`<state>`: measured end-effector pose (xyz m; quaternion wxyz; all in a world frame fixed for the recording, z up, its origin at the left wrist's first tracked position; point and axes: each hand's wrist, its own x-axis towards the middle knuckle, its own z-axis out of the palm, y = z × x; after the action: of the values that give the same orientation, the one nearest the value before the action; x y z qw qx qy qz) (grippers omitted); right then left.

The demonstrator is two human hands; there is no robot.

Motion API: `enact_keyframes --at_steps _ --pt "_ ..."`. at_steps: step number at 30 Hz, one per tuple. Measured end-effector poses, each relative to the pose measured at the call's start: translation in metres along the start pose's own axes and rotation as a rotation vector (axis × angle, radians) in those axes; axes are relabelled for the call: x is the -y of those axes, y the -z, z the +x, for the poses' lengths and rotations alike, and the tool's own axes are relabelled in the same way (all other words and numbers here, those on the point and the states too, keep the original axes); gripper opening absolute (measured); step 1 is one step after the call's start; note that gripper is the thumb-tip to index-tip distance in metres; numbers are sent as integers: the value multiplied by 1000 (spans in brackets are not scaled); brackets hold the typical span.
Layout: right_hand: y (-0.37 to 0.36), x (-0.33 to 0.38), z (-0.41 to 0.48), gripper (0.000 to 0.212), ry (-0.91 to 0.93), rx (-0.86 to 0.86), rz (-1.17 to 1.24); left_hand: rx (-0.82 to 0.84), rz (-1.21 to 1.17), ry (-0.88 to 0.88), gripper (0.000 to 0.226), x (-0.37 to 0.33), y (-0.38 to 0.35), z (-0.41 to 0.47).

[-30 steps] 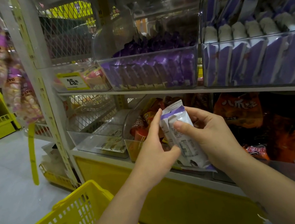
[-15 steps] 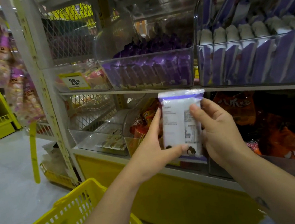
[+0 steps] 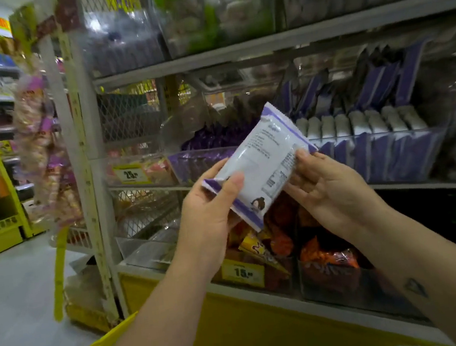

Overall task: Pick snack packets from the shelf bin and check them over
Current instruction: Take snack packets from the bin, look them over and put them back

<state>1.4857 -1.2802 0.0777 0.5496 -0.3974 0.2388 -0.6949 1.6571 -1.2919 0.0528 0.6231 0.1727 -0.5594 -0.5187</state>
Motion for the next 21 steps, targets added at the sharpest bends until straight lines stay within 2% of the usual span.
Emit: enact_keyframes --at_steps 2,6,8,10,11,13,15,16,18,21 --pt "-7 19 -2 16 25 -14 14 22 -80 -10 50 -11 -21 4" --pt "-14 51 -3 26 82 -72 29 223 95 -63 52 -23 -62 13" --pt "-12 65 -1 44 110 -112 -12 287 166 -90 46 -27 -74 21" --pt "-7 80 2 67 160 -138 -224 232 275 -108 40 -29 -80 29" --pt "-4 88 4 72 213 -135 -426 177 344 -107 36 -30 -82 36" --pt "4 99 8 75 371 -104 -944 79 482 -110 27 -31 -82 46" --pt "10 112 12 72 507 -21 -1303 40 651 -153 21 -34 -90 57" --pt "12 119 13 70 530 31 -1370 40 734 -181 20 -36 -95 63" --pt "11 131 19 73 488 139 -1346 70 842 -233 22 -36 -107 74" --pt "9 146 32 78 397 190 -1270 156 858 -290 25 -31 -123 89"
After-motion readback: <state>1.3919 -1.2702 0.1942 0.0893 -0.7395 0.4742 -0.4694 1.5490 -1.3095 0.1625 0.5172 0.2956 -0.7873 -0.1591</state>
